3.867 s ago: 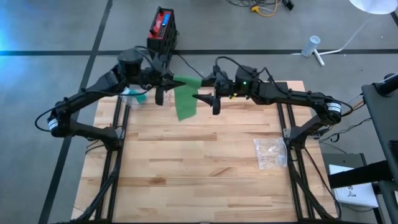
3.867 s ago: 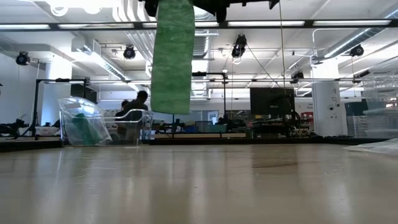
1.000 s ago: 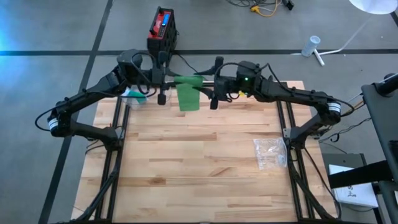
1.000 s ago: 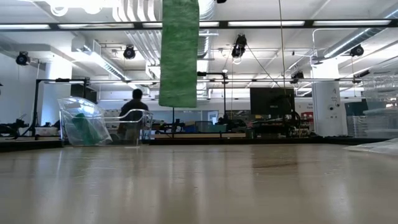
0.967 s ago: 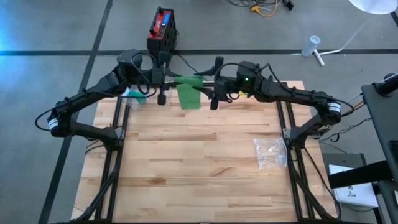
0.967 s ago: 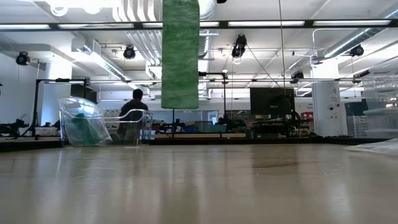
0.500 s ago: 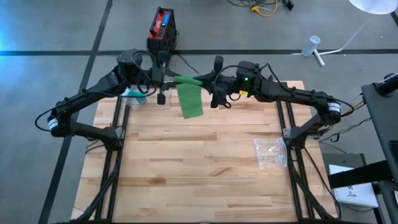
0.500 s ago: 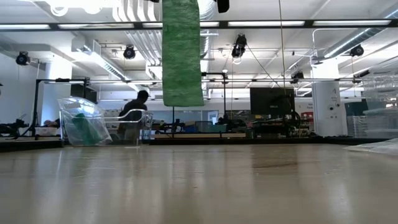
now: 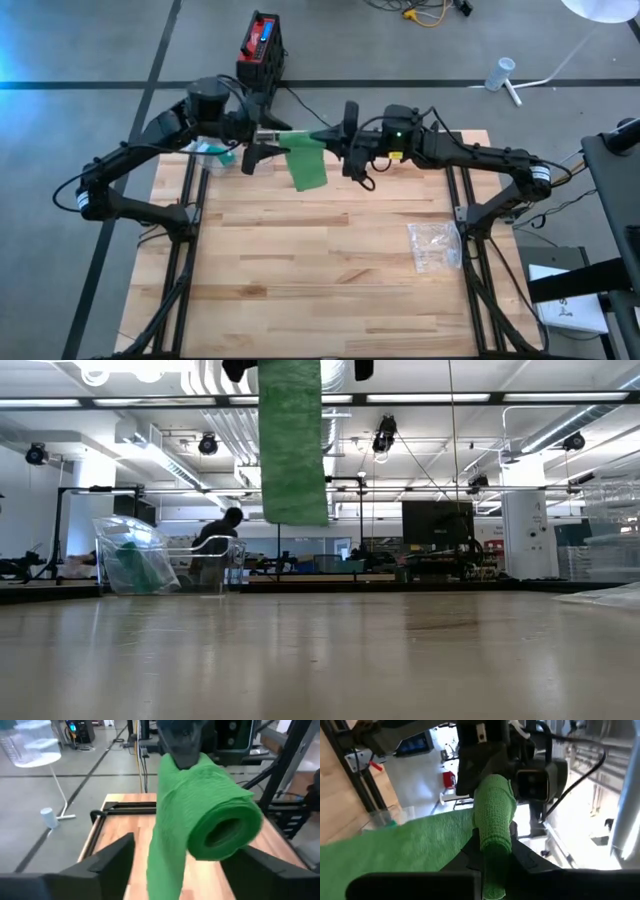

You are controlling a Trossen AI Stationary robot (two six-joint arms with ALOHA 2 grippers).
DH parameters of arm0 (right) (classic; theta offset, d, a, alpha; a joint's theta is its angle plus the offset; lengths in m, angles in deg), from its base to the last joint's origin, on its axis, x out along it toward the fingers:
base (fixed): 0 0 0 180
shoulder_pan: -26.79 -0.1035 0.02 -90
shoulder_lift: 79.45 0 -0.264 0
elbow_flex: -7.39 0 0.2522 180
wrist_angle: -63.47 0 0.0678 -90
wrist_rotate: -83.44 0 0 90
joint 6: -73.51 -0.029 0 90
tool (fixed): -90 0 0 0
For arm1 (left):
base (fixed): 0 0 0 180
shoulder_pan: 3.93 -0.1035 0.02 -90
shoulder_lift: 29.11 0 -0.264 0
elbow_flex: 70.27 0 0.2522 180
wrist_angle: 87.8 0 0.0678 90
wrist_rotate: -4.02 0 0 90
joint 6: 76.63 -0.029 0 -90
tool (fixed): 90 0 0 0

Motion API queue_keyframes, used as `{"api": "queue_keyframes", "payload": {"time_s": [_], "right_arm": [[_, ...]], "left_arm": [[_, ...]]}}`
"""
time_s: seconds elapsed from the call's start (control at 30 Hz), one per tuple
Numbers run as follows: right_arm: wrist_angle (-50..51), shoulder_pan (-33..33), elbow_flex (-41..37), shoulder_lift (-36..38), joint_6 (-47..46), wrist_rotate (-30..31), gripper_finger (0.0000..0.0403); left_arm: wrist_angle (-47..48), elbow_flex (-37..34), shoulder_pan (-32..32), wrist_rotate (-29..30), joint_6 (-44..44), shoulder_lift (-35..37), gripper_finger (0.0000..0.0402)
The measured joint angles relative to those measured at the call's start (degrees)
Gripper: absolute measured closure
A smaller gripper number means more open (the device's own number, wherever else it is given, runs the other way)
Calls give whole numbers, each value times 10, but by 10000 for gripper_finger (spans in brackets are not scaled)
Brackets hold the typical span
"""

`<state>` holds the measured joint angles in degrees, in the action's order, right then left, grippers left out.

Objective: Roll bandage
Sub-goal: Roll the green bandage

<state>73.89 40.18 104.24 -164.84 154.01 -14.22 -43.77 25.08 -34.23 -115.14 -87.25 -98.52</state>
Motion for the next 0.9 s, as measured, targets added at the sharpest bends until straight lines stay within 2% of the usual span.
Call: {"api": "queue_keyframes", "payload": {"time_s": [0.17,0.43,0.57,0.9], "right_arm": [[-1,-15,0,2,54,4,375],[5,-17,0,2,176,3,377],[11,-17,0,2,236,3,375],[32,-16,0,-2,360,3,375]], "left_arm": [[34,22,0,-8,24,0,75],[58,35,0,-101,84,-1,18],[68,34,0,-135,121,-5,5],[67,30,0,-135,214,-28,14]]}}
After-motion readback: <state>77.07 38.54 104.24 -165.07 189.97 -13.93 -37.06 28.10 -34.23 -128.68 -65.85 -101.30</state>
